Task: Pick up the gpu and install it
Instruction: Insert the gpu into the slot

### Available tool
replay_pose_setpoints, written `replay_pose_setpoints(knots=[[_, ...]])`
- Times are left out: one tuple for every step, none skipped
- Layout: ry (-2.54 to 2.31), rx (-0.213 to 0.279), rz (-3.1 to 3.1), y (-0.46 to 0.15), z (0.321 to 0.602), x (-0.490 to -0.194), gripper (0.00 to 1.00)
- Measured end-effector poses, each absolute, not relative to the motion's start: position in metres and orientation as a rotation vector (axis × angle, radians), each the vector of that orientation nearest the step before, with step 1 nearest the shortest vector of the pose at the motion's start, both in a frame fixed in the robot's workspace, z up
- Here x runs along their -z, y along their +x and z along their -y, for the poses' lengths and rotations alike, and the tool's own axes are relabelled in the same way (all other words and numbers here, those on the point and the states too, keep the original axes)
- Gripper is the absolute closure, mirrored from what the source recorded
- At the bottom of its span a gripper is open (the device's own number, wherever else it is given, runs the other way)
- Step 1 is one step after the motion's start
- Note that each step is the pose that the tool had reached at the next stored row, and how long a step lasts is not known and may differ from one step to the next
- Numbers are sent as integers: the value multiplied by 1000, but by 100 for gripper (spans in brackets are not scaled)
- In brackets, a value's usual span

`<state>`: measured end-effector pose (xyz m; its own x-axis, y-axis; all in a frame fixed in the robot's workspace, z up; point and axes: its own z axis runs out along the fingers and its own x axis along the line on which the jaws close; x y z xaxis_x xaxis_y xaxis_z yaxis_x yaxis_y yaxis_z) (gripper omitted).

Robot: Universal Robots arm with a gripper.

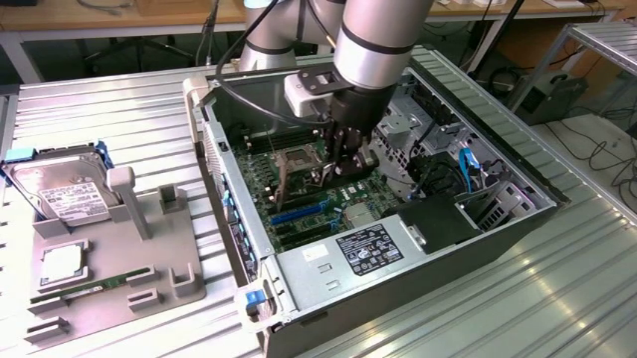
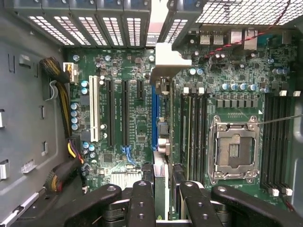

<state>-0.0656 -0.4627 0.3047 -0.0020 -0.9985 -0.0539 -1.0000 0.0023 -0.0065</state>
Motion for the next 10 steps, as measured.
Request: replay_pose_setpoints(knots=[[-2187,-51,-2196,-66,463,-304,74],[-2184,-50,-2199,-67,463,-304,74],[-2181,-49,-2202,-68,463,-304,74],[-2179,-49,-2205,-69,463,-303,74],[-2176,-48,-2208,-70,463,-303,74],[-2173,-48,-2211,-72,463,-302,74],[-2171,-48,-2213,-73,463,-302,74],[-2169,-48,-2215,-75,463,-301,74],[-2168,-48,-2216,-77,463,-301,74],[-2167,-48,-2217,-79,463,-300,74]])
